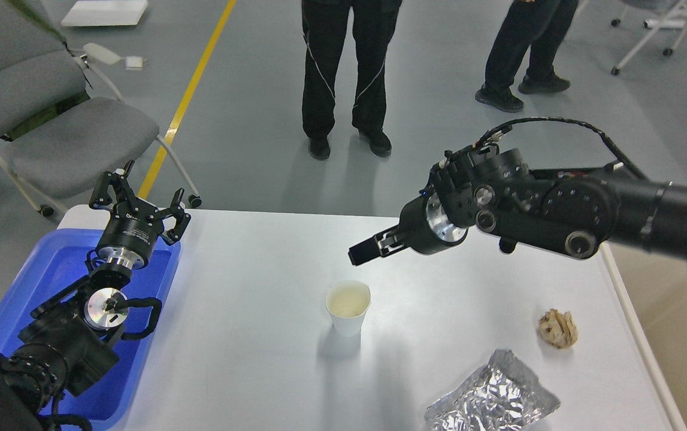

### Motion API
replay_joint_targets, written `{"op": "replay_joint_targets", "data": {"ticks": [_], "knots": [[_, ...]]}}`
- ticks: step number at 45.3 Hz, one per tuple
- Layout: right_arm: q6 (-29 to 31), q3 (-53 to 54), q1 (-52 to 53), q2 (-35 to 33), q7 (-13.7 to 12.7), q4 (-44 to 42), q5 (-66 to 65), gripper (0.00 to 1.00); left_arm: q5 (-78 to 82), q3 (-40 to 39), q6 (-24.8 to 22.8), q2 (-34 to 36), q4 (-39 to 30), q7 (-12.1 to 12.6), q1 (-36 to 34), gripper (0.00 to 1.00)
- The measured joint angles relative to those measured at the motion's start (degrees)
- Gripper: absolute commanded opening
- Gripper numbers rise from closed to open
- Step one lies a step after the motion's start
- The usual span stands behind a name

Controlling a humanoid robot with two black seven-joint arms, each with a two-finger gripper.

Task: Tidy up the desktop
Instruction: 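Raise the right gripper and swing it toward the white paper cup, then lower the right gripper around the cup rim and close it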

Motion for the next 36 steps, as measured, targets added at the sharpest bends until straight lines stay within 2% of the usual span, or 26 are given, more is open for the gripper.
{"op": "replay_joint_targets", "data": {"ticks": [6, 14, 36], "knots": [[0.48, -3.76, 0.46, 5.31, -0.17, -5.05, -1.36, 1.00, 0.00, 0.00, 0.00, 0.00, 0.00, 0.00, 0.00, 1.00], [0.56, -7.71, -0.85, 9.02, -0.27, -10.22, -2.34, 1.00, 0.00, 0.00, 0.00, 0.00, 0.00, 0.00, 0.00, 1.00], [-1.66, -7.70, -6.00, 11.23, -0.32, -17.66, -2.45, 1.00, 0.00, 0.00, 0.02, 0.02, 0.00, -0.01, 0.00, 1.00]]}}
